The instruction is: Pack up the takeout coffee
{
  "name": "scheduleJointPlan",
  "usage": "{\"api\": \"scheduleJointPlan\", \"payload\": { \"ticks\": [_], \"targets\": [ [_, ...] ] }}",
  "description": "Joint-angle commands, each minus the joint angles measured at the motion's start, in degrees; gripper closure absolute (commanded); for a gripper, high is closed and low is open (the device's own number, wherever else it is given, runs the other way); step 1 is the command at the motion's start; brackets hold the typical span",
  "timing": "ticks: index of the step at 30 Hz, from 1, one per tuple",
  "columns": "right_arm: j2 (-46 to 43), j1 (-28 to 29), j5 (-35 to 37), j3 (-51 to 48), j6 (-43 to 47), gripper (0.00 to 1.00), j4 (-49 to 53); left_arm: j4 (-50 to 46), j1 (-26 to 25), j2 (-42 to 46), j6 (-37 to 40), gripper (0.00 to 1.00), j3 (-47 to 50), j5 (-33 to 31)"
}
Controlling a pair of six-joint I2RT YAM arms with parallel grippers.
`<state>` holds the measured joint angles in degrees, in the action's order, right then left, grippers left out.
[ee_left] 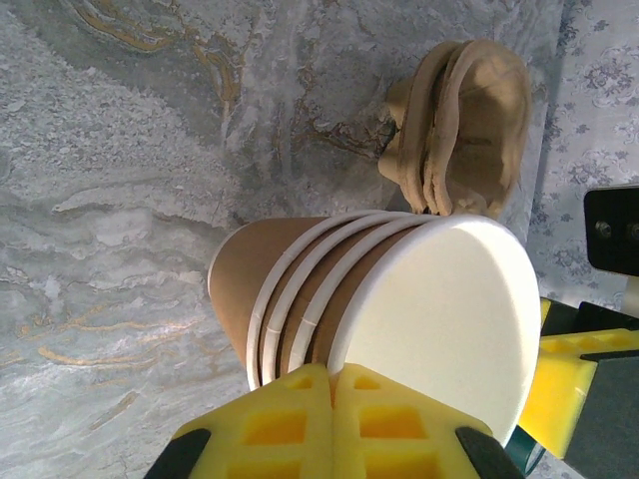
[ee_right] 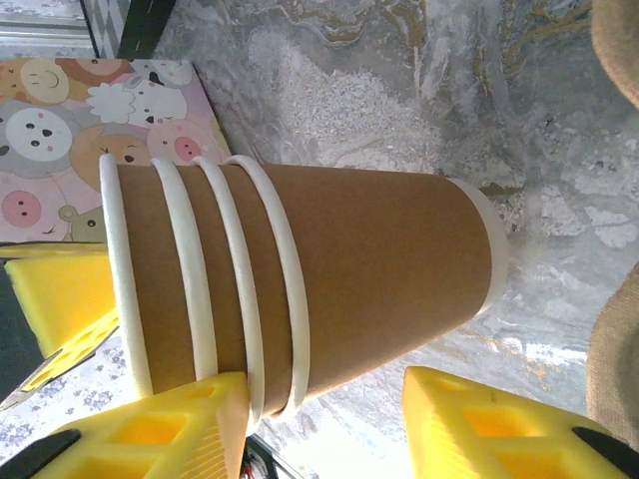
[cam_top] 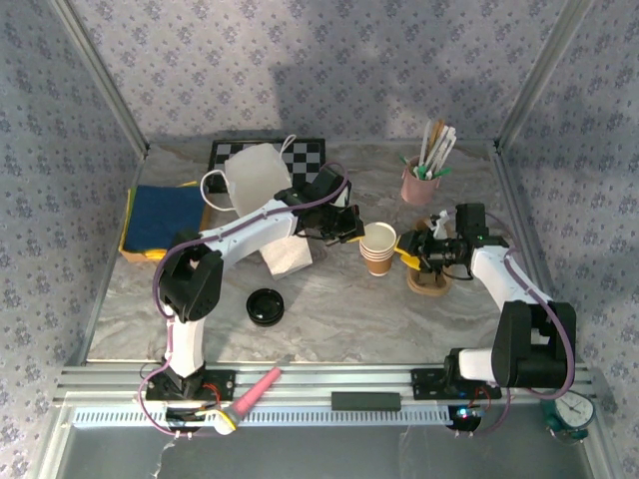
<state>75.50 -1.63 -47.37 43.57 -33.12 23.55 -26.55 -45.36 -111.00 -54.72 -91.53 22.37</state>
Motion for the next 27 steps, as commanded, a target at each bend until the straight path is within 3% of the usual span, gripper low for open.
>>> {"api": "scheduleJointPlan", "payload": {
  "ticks": [1,6,10,27],
  "targets": [
    [-0.3,0.0,-3.4,-0.6,-1.5,0.54,-1.1,2.5,-0.6,2.2,0.1,1.00,-0.1,0.9],
    [-1.7,-2.2,0.6,-1.2,-1.2,0.54,2.2,2.6,-0.4,2.8,0.0,1.00,0.5,0.0],
    [-4.3,-5.6,-2.2,-3.9,-4.3,0.54,-1.5,2.6,-0.3,2.7,0.1,1.00,0.4,0.2],
    [-2.7,-1.7,-5.0,-2.4,-5.9,0.58,-4.7,2.8,-1.0,2.2,0.0,1.00,0.4,0.5]
  ]
}}
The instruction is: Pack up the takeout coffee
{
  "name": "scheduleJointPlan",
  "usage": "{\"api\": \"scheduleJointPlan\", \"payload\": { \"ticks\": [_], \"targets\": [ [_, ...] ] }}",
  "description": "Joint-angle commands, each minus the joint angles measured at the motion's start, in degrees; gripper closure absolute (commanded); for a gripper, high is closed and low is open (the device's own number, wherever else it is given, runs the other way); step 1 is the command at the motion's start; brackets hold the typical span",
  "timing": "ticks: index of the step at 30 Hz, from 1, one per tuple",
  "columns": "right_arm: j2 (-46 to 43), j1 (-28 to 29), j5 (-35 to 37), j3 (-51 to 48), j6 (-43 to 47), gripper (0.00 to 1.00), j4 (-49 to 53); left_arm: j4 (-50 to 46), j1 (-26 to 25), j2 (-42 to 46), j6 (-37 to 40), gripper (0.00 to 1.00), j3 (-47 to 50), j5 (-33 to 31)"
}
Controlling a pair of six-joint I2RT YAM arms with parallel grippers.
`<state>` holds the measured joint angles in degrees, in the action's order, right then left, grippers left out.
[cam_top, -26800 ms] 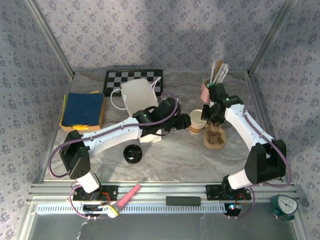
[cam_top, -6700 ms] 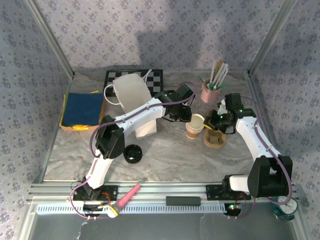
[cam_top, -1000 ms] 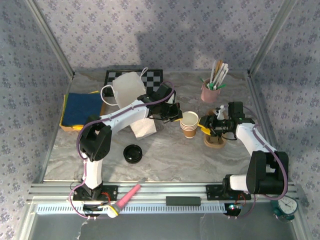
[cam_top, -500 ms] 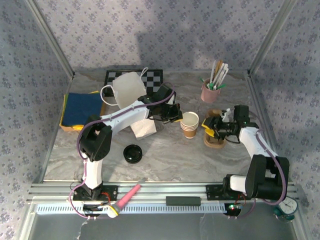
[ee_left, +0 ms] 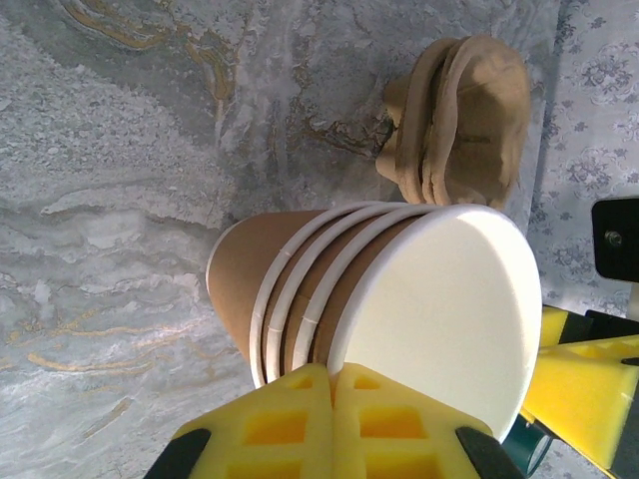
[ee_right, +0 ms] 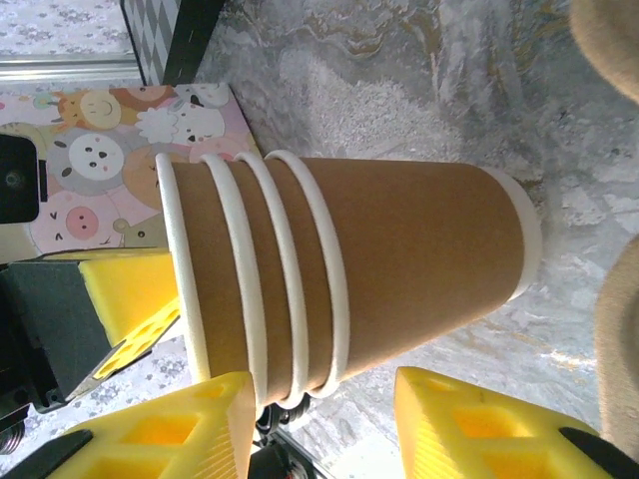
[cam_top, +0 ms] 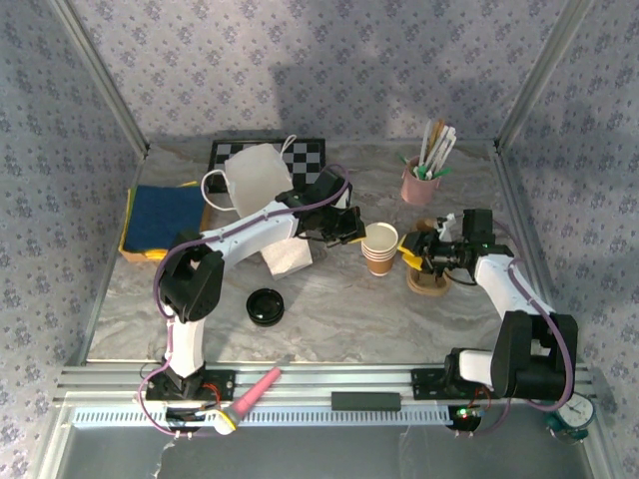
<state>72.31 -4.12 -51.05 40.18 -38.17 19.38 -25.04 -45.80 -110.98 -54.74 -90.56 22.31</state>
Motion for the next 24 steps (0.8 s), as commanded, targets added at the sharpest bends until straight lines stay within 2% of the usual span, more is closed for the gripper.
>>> {"api": "scheduleJointPlan", "payload": {
  "ticks": [1,9,16,24],
  "targets": [
    [0.6,0.9,-1.0,1.1,-0.9,0.58,-0.6,1.4,-0.6,2.2,0.0,1.00,-0.6,0.5],
    [1.5,1.4,-0.8,0.8,-1.2,0.58,-1.5,1.6,-1.0,2.3,-0.2,1.00,-0.5,0.7],
    [2.0,1.5,-2.8,-2.1,-7.5,0.58,-10.0,3.6,-1.6,2.2,-1.5,1.00,-0.3,2.1],
    [0.6,1.8,0.3,-0.6,-1.6,0.58,-1.4,1.6,-1.7,3.6,-0.8,1.00,-0.7,0.2]
  ]
}}
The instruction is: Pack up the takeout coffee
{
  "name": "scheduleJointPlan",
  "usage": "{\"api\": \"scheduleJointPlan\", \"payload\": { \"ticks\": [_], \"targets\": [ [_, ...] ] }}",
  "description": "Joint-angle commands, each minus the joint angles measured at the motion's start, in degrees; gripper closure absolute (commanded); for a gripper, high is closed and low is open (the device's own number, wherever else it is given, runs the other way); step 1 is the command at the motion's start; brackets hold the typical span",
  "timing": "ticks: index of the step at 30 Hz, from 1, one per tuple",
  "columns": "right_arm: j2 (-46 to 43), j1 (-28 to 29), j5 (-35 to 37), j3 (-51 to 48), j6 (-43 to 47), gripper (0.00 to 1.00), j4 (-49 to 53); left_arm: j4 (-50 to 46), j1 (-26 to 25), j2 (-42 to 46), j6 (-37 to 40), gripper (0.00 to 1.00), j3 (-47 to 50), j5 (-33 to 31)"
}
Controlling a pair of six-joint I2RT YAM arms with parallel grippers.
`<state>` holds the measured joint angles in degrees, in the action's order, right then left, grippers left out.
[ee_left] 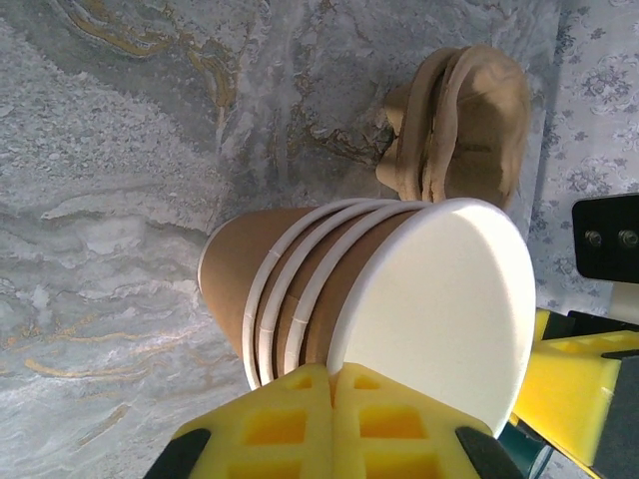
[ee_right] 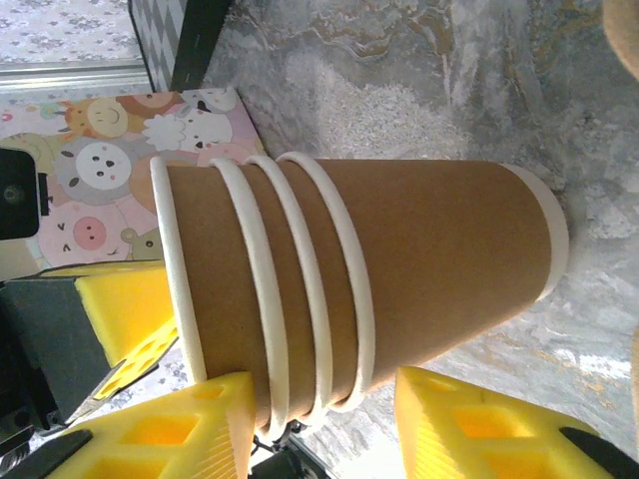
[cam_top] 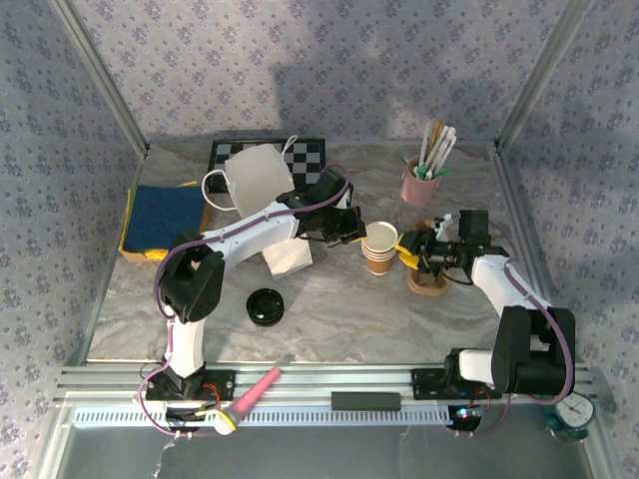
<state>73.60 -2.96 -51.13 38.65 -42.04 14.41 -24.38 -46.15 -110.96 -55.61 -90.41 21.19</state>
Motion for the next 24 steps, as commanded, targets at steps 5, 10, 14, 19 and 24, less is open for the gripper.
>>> {"api": "scheduleJointPlan", "payload": {
  "ticks": [5,10,14,19,24],
  "targets": [
    [-2.8,-0.5,4.0,2.9,5.1,0.57,9.0,-3.5,-1.3,4.6,1.8,1.00,-4.4,-0.9],
    [-3.6,-0.2,7.0,5.5,7.8,0.56,13.6,-4.2,-1.2,5.1,1.7,1.00,-5.6,-0.7],
    [-4.0,1.3,11.8,8.4,9.4,0.54,18.0,-6.5,-1.3,6.1,2.5,1.00,-8.8,-1.8],
    [-2.2,6.3,21.5,13.5,11.5,0.54,24.7,-13.5,-1.2,7.4,5.7,1.00,-15.9,-5.2],
    [0.9,10.1,29.2,17.0,11.5,0.58,27.6,-19.0,-1.1,10.1,8.8,1.00,-19.9,-9.9]
  ]
}}
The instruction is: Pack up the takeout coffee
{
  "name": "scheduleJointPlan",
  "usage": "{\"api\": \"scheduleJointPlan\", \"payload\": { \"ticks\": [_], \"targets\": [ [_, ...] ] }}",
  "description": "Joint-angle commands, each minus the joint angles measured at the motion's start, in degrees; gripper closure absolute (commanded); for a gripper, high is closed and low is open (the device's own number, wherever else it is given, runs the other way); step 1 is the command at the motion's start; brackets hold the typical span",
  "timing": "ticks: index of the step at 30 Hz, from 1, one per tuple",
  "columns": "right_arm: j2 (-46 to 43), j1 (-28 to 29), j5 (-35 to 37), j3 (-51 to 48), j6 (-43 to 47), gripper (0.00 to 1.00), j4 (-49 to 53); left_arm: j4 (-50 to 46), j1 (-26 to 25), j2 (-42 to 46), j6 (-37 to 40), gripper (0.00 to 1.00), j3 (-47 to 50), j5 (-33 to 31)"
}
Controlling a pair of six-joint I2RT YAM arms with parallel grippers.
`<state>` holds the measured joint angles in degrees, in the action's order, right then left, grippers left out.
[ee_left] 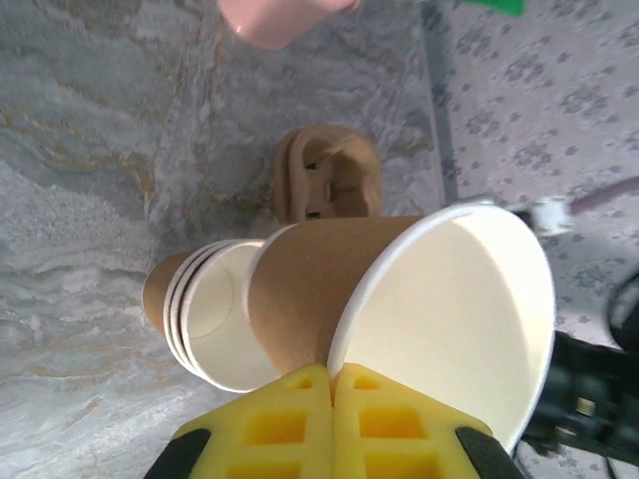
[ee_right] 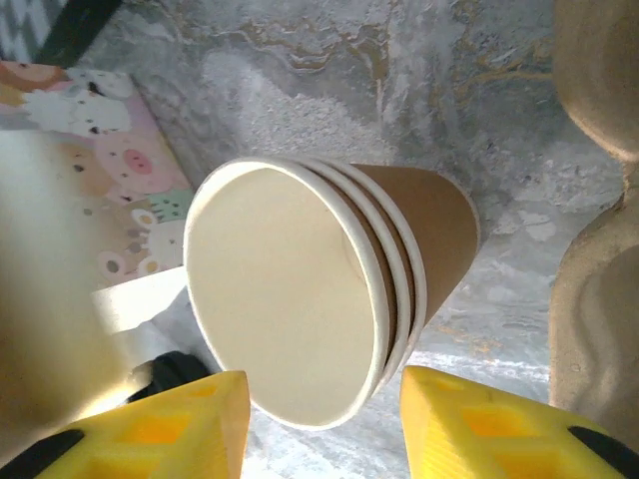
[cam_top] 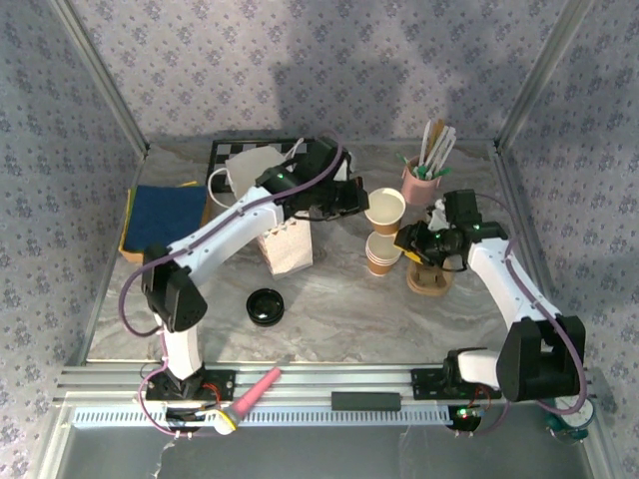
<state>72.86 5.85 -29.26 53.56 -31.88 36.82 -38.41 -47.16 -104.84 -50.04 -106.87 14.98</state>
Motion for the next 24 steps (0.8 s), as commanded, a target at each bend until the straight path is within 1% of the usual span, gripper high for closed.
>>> {"api": "scheduleJointPlan", "payload": {
  "ticks": [1,6,12,14,21,24],
  "targets": [
    [2.2,1.9,8.5,2.5,1.4,0.59,5.6,-5.5,0.1,4.7,3.4,1.00,-3.4,-4.6],
    [6.3,5.3,14.6,5.9,2.3,0.63,8.3,-7.0,0.6,9.1,4.9,1.00,-3.1,-8.6],
    [10.1,8.4,19.2,8.8,1.4,0.71,9.2,-5.9,0.7,13.7,5.7,1.00,-0.6,-9.6],
    [11.5,9.0,19.8,9.6,1.4,0.73,9.3,-5.6,0.9,14.9,5.6,1.00,0.4,-9.9],
    [14.8,10.5,21.3,12.7,0.4,0.89,9.5,-3.8,1.7,18.8,5.8,1.00,3.4,-10.4],
    [15.3,10.5,22.0,15.2,0.0,0.91,10.1,-3.7,2.0,19.9,5.8,1.00,4.2,-10.7]
  ]
}}
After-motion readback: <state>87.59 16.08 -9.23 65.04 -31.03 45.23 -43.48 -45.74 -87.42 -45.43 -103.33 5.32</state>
